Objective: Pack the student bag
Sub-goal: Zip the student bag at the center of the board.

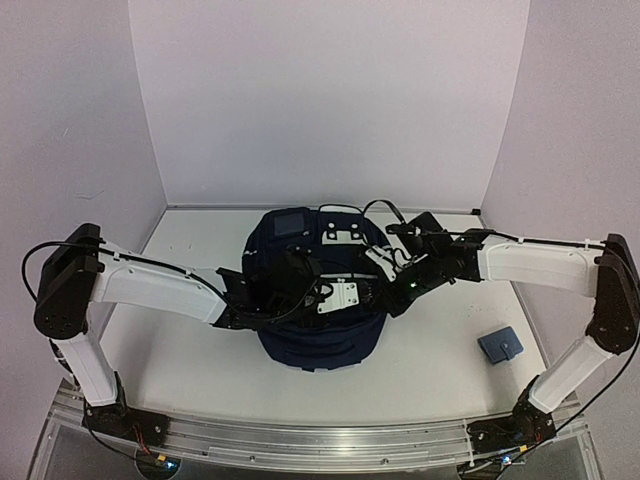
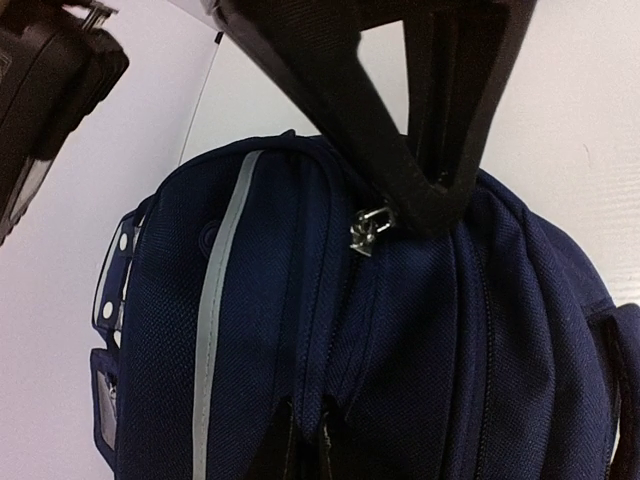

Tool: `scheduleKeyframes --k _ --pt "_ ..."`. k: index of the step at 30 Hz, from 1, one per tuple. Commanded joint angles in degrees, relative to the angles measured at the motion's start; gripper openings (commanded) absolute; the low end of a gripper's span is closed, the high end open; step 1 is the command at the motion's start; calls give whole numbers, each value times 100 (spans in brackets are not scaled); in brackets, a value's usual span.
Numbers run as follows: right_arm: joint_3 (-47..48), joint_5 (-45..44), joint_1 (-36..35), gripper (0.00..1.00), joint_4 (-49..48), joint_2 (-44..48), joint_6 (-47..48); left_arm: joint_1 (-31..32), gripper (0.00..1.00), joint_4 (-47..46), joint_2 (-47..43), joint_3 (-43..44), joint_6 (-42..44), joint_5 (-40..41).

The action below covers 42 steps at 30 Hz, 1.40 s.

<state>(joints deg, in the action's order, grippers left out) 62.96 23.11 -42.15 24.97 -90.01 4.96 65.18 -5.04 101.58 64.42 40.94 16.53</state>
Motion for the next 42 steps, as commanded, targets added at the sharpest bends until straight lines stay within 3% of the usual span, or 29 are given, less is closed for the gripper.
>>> scheduleKeyframes --k 1,10,19,25,34,35,37,40,42 --pt "-64 -113 91 0 72 439 95 -18 1 -117 -208 2 56 306" --pt "-66 -325 606 0 408 501 419 -5 0 158 -944 -636 -12 274" --pt "612 -371 1273 0 627 59 823 -5 0 463 -1330 -942 -133 -62" --pt "1094 -115 1307 0 688 -622 853 -6 0 818 -1584 -1134 -339 -281" --pt "947 117 919 0 741 -811 813 12 0 1052 -1923 -1531 -624 -342" --pt "988 150 925 3 772 -834 819 10 0 1097 -1916 -1553 -665 -295" --pt "1177 180 938 25 842 -831 809 20 4 1106 -1955 -1577 -937 -211" --pt "1668 321 1084 61 876 -830 744 18 24 1226 -2118 -1480 -1584 -95" --pt "2158 296 1214 75 895 -961 706 16 37 1257 -2295 -1401 -2194 49"
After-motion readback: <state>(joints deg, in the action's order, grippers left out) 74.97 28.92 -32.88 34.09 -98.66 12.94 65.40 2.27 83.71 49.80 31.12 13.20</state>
